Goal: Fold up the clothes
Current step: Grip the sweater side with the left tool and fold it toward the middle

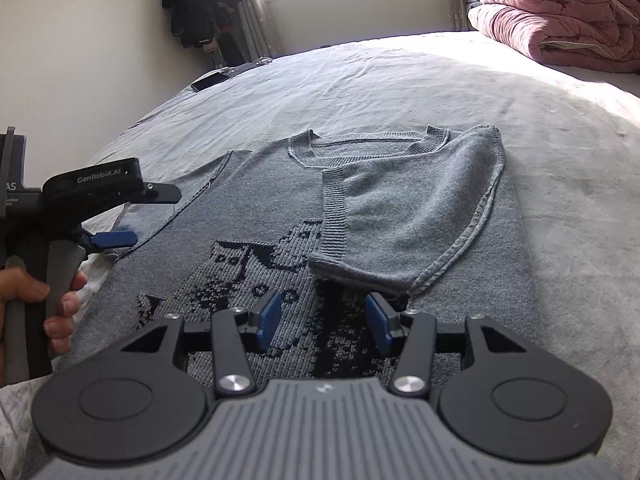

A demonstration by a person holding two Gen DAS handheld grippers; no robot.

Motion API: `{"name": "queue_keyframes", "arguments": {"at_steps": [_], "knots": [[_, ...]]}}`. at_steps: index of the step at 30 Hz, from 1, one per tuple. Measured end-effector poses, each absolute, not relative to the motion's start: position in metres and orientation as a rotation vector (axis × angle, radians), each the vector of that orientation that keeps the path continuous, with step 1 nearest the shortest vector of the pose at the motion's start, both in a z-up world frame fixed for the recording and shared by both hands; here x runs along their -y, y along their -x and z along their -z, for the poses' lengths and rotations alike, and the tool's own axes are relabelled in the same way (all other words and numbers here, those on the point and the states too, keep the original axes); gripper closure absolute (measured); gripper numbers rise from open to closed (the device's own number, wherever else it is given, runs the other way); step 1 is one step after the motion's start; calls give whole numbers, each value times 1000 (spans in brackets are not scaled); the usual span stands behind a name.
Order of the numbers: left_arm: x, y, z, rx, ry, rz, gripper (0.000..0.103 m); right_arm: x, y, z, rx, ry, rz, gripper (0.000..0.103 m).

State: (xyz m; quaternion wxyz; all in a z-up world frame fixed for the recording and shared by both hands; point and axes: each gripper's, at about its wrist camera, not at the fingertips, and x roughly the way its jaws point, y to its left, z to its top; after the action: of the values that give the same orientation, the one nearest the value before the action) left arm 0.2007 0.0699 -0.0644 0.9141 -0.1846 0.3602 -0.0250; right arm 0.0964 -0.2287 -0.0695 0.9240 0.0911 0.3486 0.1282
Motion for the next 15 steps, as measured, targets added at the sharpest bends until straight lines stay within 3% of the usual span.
{"name": "queue_keyframes", "arguments": {"at_steps": [15], "knots": [[-122, -154, 73, -723, 463, -58, 5, 224, -95, 69, -726, -192, -259, 50]]}}
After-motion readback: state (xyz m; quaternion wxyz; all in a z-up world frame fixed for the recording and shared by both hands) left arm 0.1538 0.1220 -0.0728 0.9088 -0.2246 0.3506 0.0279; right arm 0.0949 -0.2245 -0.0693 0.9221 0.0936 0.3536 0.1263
